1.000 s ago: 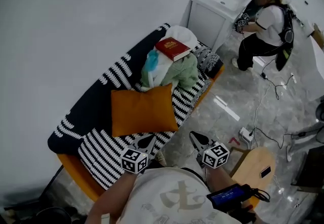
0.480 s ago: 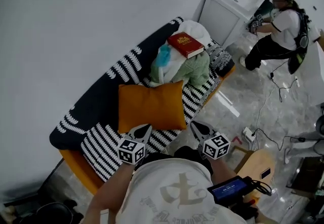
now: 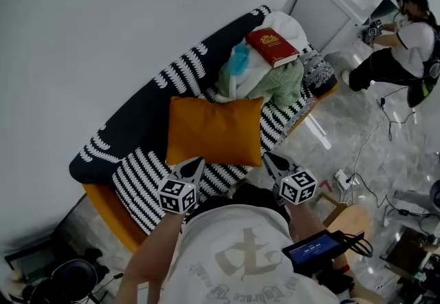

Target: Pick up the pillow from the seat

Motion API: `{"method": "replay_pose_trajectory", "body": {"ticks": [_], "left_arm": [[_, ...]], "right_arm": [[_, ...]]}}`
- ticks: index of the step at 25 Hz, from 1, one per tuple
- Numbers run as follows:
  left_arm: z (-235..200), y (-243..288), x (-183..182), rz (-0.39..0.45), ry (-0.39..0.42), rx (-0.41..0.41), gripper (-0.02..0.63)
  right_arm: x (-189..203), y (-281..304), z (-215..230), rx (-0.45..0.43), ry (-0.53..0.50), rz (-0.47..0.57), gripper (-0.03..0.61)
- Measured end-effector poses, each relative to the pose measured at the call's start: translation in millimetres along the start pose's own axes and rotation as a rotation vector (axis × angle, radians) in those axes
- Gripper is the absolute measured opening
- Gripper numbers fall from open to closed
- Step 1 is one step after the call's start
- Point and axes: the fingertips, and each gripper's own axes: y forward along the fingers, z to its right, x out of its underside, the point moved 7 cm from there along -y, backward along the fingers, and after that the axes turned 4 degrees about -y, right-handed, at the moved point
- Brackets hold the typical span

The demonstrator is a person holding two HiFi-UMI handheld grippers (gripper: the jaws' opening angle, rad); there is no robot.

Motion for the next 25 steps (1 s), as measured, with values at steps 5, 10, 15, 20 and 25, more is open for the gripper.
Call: {"method": "replay_pose_trajectory", "body": {"ticks": [5,10,15,20,25], "left_arm": [[-13.1,10.0,-3.5,-0.029,-0.018,-0.05,0.008],[-26.9,21.3,-9.6,-0.066,-0.024,-0.092,0.008],[-38.7,41.7,-12.8,-0.086,-0.044,-0.126,0.008],[-52.7,67.5,-1.4,-0.119,-0.089,-0.133,0.008],[-60.8,94.3,4.2,-0.149,-0.072,-0.128,0.008]], "right_arm": [[-4.1,32.8,17.4,-0.055,0.005,-0.047,0.011],[-8.0,60.0,37.8,-0.086,0.015,-0.075,0.011],[-7.1,78.9,65.1,-0.096,0.024,-0.11,0.011],[4.4,92.4,87.2,-0.094,0.034,-0.155,0.011],[24.4,102.6,106.2,-0.083,0.042,-0.209,0.011]]}}
